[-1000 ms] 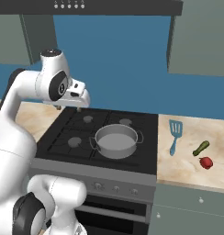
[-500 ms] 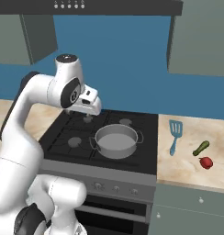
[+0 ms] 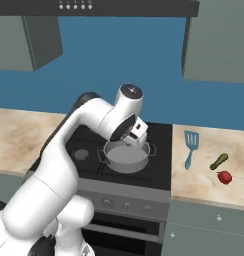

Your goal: Put the bell pepper and squash in the pot. Retrieve the spatula and lightly stir the vegetables in the pot.

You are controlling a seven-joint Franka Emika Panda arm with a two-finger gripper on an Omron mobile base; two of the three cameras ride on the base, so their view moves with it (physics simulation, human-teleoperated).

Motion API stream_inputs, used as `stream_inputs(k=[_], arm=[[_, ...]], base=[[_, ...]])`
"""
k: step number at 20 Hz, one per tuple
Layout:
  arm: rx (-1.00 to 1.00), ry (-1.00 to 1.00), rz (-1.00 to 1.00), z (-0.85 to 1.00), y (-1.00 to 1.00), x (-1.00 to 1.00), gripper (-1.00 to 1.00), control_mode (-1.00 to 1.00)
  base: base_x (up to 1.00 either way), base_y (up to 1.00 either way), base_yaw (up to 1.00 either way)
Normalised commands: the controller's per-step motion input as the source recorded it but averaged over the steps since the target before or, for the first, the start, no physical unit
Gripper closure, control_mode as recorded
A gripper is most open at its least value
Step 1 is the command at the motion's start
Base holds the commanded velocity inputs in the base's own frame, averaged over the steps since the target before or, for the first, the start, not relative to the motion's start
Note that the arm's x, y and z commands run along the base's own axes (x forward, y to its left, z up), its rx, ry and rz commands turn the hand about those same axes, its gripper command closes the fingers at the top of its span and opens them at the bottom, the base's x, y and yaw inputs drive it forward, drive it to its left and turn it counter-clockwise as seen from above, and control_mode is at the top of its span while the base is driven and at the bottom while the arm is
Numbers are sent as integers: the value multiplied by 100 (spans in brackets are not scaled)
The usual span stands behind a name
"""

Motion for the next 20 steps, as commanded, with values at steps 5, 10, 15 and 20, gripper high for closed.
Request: stream_inputs(k=[5,10,15,20], arm=[[1,2,-17,-22,-100,5,-100,-100],[-6,5,-17,-11,-77,5,-100,-100],[-14,7,-16,-1,-61,20,-100,-100],[-13,14,-14,-15,-60,35,-100,-100]], base=[[0,0,0],[0,0,0],[0,0,0],[0,0,0]])
